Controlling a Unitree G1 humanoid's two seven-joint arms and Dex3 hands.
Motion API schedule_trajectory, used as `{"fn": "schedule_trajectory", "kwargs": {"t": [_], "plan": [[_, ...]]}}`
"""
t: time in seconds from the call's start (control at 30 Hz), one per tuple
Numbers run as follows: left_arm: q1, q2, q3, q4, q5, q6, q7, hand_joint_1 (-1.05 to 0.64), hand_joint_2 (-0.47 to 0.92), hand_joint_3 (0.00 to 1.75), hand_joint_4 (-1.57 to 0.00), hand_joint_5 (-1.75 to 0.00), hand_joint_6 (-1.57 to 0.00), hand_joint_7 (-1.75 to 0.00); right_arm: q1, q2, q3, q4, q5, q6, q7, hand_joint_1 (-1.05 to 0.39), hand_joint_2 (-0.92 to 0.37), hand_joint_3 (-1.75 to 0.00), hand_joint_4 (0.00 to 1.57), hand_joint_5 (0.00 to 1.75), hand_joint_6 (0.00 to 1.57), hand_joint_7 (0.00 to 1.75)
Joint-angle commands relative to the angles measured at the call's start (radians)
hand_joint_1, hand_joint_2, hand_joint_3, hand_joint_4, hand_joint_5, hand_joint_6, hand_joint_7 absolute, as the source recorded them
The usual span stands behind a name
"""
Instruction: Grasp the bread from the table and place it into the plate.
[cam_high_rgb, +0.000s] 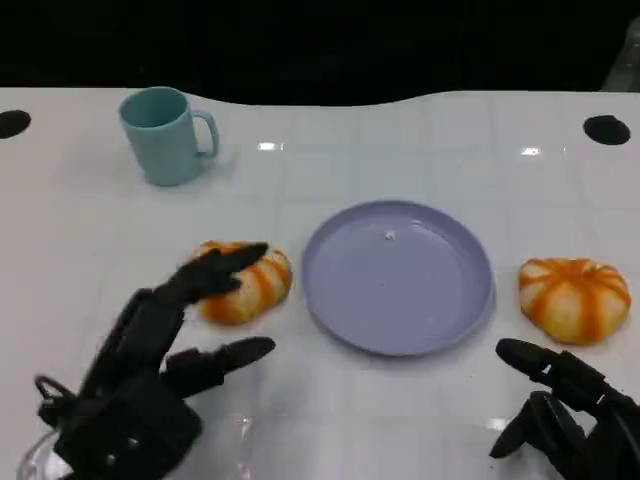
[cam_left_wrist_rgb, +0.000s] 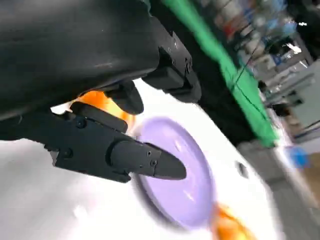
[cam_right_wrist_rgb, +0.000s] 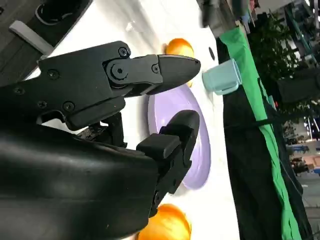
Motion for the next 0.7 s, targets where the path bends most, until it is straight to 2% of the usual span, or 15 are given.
{"fn": "schedule_trajectory", "kwargs": {"t": [0.03,0.1,0.17,0.2,0.3,0.57,0.7], "plan": [[-0.050,0.084,-0.037,-0.002,0.190,-0.016,0.101,-0.50,0.85,0.00,-0.07,-0.67,-0.34,-0.05,-0.004,-0.006,-0.008,0.007,0.006,-0.020,0.003,-0.76,-0.92,-0.30,0.61,1.52,0.91,0.48],[-0.091,0.154,-0.064,-0.020,0.367,0.023,0.147,-0.54,0.82,0.00,-0.02,-0.52,-0.26,-0.02,-0.004,-0.004,-0.009,0.004,0.005,-0.021,-0.001,-0.76,-0.92,-0.30,0.61,1.52,0.91,0.49],[-0.101,0.169,-0.076,-0.024,0.415,0.039,0.167,-0.55,0.82,0.00,0.00,-0.47,-0.24,-0.01,-0.004,-0.003,-0.009,0.004,0.005,-0.021,-0.002,-0.76,-0.92,-0.30,0.61,1.52,0.91,0.49],[-0.109,0.180,-0.085,-0.029,0.438,0.056,0.158,-0.55,0.81,0.00,0.00,-0.47,-0.24,-0.01,-0.003,-0.001,-0.010,0.002,0.010,-0.014,-0.003,-0.76,-0.92,-0.30,0.61,1.52,0.91,0.49],[-0.170,0.218,-0.135,-0.052,0.521,0.159,0.058,-0.57,0.79,0.00,0.00,-0.27,-0.19,-0.01,0.001,0.000,-0.008,-0.004,0.007,-0.013,-0.005,-0.76,-0.92,-0.29,0.61,1.51,0.91,0.49],[-0.275,0.232,-0.232,0.029,0.555,0.282,-0.036,-0.49,0.75,0.00,0.00,-0.17,-0.15,0.00,0.003,-0.007,-0.008,-0.012,0.012,-0.006,0.001,-0.75,-0.92,-0.31,0.61,1.51,0.90,0.49],[-0.408,0.209,-0.310,0.220,0.574,0.317,-0.062,-0.45,0.77,0.01,-0.01,-0.16,-0.16,-0.01,0.010,0.001,-0.003,-0.018,0.000,-0.014,-0.018,-0.75,-0.92,-0.30,0.62,1.51,0.91,0.50]]}}
